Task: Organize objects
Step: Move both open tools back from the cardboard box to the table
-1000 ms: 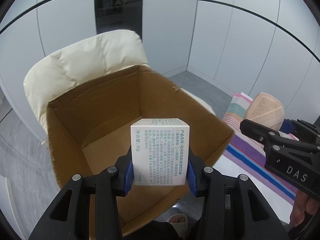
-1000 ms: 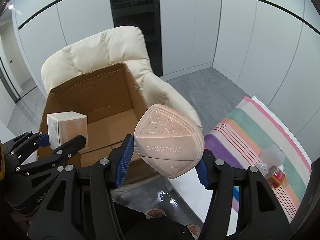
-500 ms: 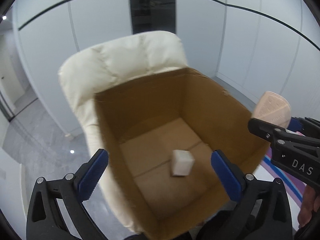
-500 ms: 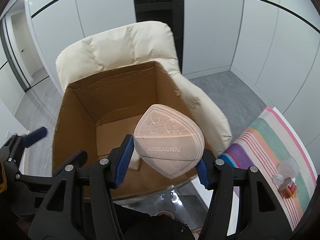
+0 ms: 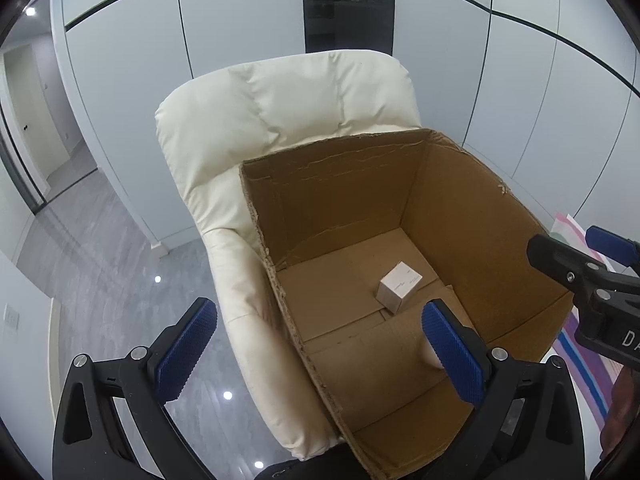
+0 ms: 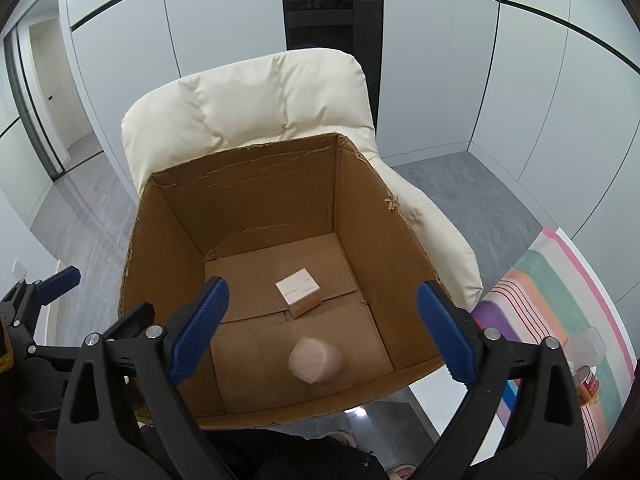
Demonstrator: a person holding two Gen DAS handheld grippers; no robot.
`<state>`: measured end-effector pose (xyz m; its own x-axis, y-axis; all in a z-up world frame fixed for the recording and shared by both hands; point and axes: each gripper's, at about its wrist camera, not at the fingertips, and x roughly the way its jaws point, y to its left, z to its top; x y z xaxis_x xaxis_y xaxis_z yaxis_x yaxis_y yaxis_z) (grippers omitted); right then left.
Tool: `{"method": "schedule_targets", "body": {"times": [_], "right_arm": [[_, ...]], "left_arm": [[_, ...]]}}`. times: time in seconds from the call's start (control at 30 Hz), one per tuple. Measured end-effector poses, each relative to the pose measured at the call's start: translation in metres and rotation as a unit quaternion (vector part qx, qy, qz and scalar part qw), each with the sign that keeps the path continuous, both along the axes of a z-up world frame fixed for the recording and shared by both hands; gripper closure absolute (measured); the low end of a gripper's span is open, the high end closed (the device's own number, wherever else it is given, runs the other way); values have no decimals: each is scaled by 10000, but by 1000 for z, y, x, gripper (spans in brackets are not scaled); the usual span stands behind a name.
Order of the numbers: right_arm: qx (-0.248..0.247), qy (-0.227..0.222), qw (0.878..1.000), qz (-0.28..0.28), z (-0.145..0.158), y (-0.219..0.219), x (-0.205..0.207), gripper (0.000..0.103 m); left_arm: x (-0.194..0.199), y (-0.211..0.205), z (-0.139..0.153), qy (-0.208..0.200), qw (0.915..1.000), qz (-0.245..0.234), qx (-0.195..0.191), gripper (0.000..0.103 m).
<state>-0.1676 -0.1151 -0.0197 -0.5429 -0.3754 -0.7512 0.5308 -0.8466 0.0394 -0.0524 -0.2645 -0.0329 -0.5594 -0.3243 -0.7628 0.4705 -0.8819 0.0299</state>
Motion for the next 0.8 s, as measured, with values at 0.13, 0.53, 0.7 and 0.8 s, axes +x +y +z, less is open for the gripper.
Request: {"method": "schedule_targets", "body": {"times": [0.13,0.53,0.7,0.8], "right_arm": [[25,19,9999,-104,1,9,-3,3],[117,112,9990,-423,2,49,-10,0],[120,100,9979,-623,2,70,-12,0],[122,97,9969,-767,2,83,-14,0]], "left_arm": [[-4,10,2,31,9999,-103,-3,0],[-21,49,8,153,9985,-523,-91,0],[-29,67,10,190,9974,-687,-112,0],[-34,76,9,184,9968,-774,-99,0]]}}
